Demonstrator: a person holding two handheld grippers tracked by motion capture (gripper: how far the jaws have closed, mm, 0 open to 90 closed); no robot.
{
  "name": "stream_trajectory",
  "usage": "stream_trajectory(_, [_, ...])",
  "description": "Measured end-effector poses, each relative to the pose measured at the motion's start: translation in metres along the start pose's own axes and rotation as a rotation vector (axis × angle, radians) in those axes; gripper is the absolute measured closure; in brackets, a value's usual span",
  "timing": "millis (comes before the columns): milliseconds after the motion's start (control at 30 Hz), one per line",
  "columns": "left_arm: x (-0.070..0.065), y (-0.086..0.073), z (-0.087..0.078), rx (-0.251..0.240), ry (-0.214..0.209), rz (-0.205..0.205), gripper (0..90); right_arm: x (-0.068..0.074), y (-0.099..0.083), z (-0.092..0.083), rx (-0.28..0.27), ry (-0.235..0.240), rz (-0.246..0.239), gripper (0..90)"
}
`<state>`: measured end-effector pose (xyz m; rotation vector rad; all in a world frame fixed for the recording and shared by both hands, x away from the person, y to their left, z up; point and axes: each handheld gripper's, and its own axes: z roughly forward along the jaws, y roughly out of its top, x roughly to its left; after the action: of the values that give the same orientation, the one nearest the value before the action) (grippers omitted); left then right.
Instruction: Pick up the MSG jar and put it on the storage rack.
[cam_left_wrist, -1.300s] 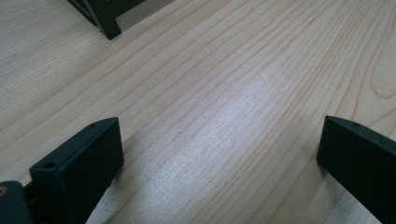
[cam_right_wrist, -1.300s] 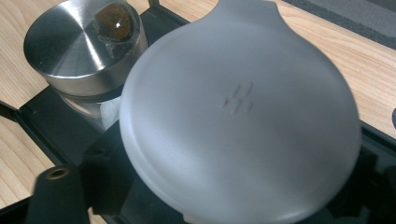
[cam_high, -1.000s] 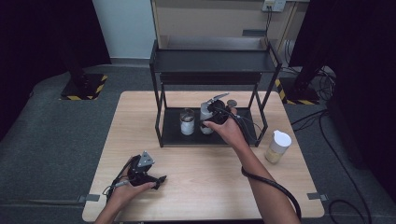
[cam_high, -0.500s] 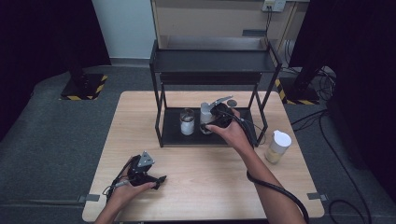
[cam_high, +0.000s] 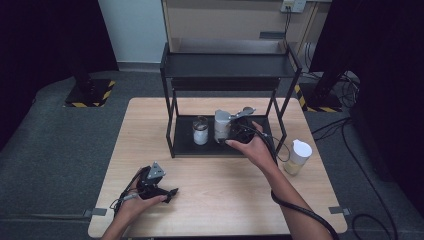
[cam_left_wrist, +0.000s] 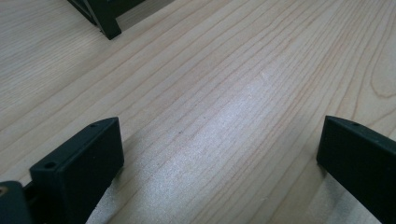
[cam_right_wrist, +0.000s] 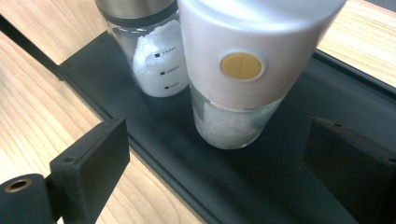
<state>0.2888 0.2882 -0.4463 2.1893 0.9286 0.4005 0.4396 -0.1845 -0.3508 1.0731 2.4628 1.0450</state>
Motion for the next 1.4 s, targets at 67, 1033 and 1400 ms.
stream_trajectory(67, [0.0, 0.0, 0.0, 0.0, 0.0, 0.0, 0.0, -0.001, -0.002, -0.002, -0.005, 0.005, -0.002, 7.4])
stream_trajectory(1033, [0.0, 0.0, 0.0, 0.0, 0.0, 0.0, 0.0, 0.007, -0.028, -0.024, -0.027, 0.066, -0.069, 5.4])
stream_trajectory(1400, [0.0, 0.0, 0.0, 0.0, 0.0, 0.0, 0.0, 0.01, -0.035, -0.029, -0.014, 0.092, -0.113, 5.0])
